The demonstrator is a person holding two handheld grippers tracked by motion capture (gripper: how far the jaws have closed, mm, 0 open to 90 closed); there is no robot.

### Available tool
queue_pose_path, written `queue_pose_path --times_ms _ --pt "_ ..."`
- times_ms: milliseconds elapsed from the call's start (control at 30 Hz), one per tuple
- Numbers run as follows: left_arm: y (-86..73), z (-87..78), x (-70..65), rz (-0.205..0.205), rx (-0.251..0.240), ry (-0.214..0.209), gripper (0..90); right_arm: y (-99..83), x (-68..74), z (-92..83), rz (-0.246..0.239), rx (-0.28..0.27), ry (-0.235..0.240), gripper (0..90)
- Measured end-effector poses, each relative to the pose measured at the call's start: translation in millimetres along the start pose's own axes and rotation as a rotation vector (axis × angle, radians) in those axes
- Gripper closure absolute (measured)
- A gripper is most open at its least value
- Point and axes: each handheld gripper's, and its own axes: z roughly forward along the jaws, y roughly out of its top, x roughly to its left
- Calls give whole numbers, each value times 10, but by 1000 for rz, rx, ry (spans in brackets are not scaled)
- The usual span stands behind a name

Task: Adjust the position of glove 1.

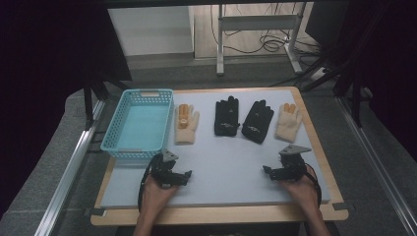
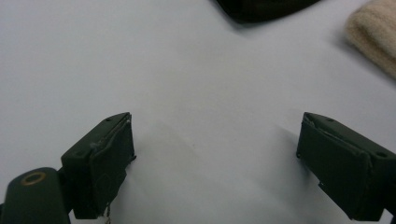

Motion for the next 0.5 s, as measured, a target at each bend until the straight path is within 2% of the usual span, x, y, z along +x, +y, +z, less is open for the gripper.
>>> queue_pose_path --times_ms 500 --pt "-4 -4 1 0 -5 5 43 1 3 -1 -2 1 -3 107"
